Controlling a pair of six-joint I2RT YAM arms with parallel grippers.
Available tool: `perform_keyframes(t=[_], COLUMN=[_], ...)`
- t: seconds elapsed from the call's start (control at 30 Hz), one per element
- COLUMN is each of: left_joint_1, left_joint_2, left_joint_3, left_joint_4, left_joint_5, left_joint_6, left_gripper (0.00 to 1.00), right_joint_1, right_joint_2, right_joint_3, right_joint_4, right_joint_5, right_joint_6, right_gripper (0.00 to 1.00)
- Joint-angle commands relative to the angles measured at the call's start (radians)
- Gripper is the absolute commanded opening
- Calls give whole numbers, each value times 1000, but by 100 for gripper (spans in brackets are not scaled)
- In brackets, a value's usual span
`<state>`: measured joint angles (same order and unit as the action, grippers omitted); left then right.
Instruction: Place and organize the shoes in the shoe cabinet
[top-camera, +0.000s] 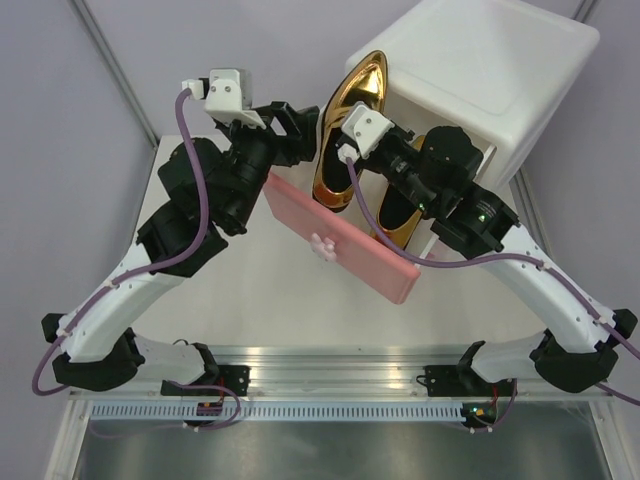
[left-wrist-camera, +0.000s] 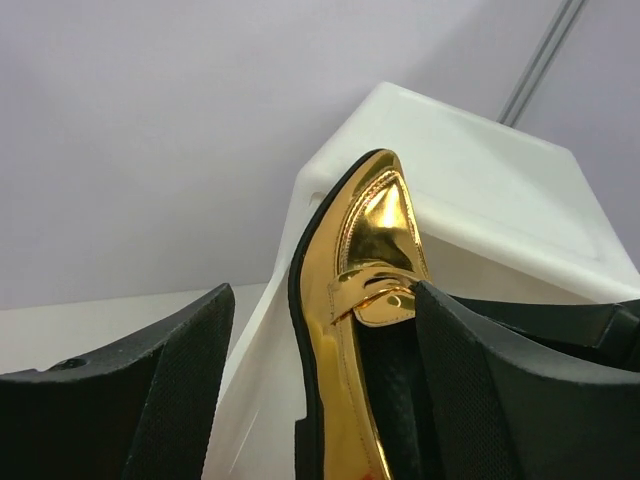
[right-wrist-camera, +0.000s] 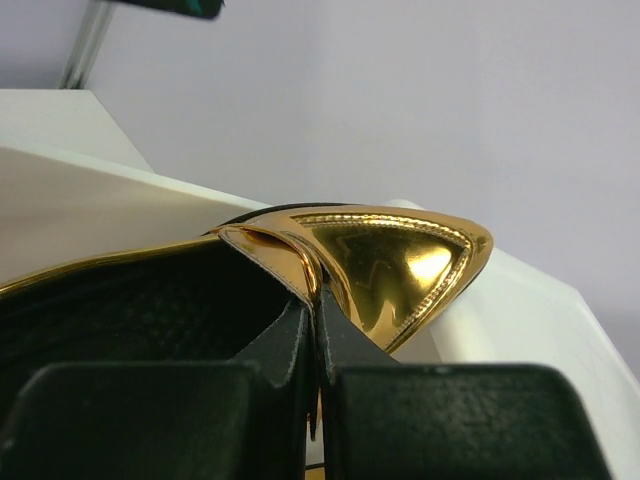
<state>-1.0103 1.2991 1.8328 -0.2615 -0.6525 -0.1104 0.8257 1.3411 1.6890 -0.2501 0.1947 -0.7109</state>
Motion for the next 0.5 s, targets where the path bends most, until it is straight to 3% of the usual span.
perform_keyframes(t=[0.0, 0.3, 0.47], left_joint_1=[-2, 1, 1], left_joint_2=[-15, -34, -40], left_joint_3=[-35, -66, -79], left_joint_4=[67, 77, 79], left_joint_5=[-22, -67, -81], left_joint_6=[41, 57, 54], left_gripper=[77, 85, 86], right_joint_1=[-7, -7, -7], right_joint_2=[-57, -83, -85], right_joint_3=[9, -6, -20], right_joint_4=[95, 23, 5], right_joint_5=[-107, -178, -80], right_joint_6=[44, 112, 130], right_gripper=[1, 1, 1])
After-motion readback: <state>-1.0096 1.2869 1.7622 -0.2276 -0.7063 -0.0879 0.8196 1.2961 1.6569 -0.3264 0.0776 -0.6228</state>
